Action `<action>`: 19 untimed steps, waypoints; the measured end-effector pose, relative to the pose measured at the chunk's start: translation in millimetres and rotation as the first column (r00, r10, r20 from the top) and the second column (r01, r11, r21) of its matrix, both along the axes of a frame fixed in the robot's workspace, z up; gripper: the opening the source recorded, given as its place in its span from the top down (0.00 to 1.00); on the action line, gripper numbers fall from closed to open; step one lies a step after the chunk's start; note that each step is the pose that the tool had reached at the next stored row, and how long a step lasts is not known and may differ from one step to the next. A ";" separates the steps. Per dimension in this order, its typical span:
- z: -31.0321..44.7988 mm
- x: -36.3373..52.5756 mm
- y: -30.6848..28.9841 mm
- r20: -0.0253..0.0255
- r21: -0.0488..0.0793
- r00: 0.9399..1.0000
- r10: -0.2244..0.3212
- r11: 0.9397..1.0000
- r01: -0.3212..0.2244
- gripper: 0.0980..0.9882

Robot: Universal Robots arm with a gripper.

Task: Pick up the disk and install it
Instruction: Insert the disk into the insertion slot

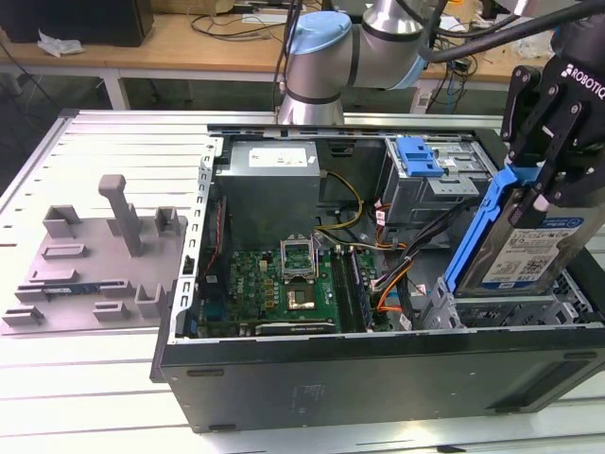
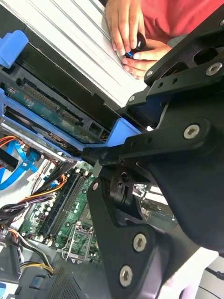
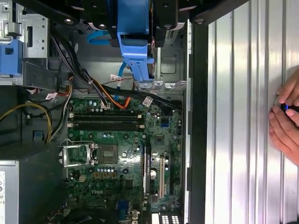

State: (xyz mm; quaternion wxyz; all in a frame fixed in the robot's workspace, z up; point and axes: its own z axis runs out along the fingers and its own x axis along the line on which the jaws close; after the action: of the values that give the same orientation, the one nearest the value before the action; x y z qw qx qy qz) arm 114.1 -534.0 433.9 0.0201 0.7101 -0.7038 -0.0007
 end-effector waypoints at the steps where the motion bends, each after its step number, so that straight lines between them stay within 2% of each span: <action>1: -5.5 0.0 -0.1 0.000 0.000 1.000 0.000 1.000 0.000 0.70; 3: -16.6 0.0 -1.4 0.000 0.000 1.000 0.000 1.000 0.000 0.70; 16: -32.4 0.0 -3.3 0.000 0.000 1.000 0.000 1.000 0.000 0.69; 19: -33.1 0.0 -3.3 0.000 0.000 1.000 0.000 1.000 0.000 0.48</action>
State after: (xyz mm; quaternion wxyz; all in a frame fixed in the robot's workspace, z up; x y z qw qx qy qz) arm 114.1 -537.3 400.8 0.0202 0.7101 -0.7038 -0.0006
